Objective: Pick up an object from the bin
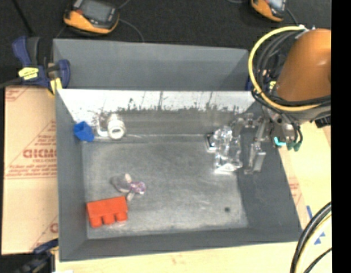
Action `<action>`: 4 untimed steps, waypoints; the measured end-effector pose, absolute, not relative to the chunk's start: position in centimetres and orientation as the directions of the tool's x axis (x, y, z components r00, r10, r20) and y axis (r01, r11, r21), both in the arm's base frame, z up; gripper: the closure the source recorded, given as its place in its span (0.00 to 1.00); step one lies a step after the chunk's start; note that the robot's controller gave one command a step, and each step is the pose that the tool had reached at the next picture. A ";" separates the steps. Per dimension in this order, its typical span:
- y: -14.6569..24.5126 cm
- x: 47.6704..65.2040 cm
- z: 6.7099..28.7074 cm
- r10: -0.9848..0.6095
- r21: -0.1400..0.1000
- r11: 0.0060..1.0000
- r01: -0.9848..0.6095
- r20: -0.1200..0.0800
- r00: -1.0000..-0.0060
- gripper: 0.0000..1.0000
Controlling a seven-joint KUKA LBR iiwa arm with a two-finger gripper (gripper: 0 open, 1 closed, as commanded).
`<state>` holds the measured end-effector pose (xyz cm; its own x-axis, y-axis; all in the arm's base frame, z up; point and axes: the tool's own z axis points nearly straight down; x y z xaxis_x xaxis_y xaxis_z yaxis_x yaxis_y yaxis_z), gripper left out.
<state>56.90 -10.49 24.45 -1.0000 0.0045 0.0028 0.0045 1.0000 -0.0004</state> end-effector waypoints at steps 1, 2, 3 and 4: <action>-15.4 60.7 9.4 -0.197 -0.006 0.980 -0.197 -0.014 -0.980 0.00; -16.1 60.2 10.4 -0.086 -0.002 0.996 -0.086 -0.008 -0.996 0.00; -16.2 61.2 10.2 -0.012 -0.002 1.000 -0.012 -0.012 -1.000 0.00; -15.5 60.1 7.4 0.417 0.014 0.909 0.417 -0.007 -0.909 0.00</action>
Offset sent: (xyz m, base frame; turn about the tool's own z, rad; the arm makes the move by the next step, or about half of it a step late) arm 0.0378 -0.0531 -0.1745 -0.2122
